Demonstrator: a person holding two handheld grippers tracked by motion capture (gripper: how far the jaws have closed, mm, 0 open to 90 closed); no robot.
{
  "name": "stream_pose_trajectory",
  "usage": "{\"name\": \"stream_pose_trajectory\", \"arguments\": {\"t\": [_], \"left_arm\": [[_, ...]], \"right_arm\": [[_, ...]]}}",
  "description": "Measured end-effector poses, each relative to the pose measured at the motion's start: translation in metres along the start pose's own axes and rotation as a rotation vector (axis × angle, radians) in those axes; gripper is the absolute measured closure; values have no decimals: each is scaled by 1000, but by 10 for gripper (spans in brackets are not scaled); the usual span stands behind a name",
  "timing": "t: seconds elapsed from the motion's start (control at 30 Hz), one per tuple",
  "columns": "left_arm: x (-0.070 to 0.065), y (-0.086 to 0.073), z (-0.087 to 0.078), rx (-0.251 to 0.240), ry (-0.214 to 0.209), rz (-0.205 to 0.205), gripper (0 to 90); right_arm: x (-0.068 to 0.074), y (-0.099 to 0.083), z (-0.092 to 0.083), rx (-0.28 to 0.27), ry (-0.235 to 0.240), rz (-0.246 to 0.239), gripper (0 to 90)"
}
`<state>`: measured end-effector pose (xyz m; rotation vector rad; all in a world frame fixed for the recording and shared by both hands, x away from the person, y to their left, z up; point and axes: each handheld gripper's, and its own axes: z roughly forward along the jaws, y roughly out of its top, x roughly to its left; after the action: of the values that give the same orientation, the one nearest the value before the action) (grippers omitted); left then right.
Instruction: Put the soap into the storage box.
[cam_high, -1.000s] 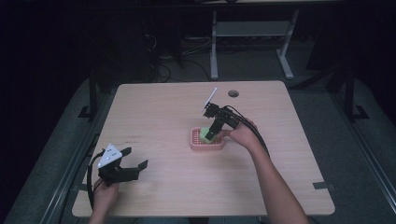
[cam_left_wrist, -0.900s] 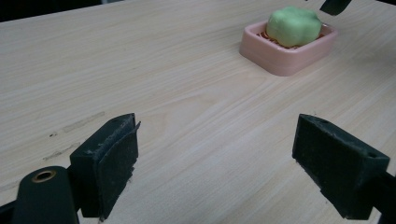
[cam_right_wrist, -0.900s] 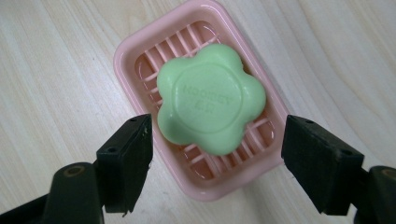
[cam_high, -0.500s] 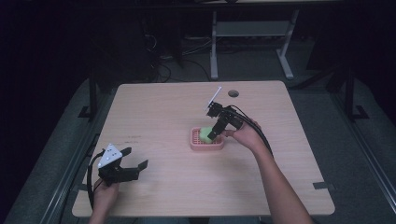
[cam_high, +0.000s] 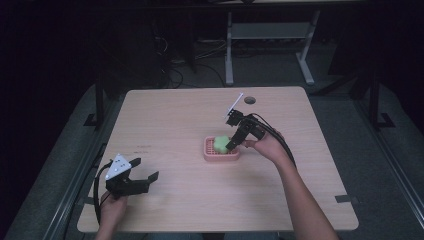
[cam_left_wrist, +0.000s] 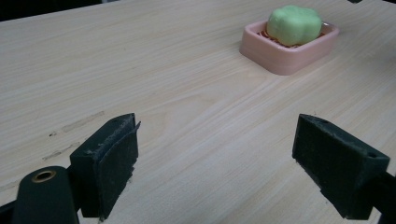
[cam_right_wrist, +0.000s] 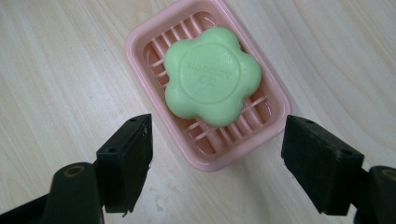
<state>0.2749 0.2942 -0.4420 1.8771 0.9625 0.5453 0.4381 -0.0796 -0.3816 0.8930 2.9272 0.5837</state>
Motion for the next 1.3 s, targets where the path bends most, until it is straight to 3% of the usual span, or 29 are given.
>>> {"name": "stream_pose_trajectory", "arguments": {"t": [1.3], "left_arm": [[0, -1, 2, 11, 2, 5, 140]], "right_arm": [[-7, -50, -16, -22, 6, 60, 241]]}}
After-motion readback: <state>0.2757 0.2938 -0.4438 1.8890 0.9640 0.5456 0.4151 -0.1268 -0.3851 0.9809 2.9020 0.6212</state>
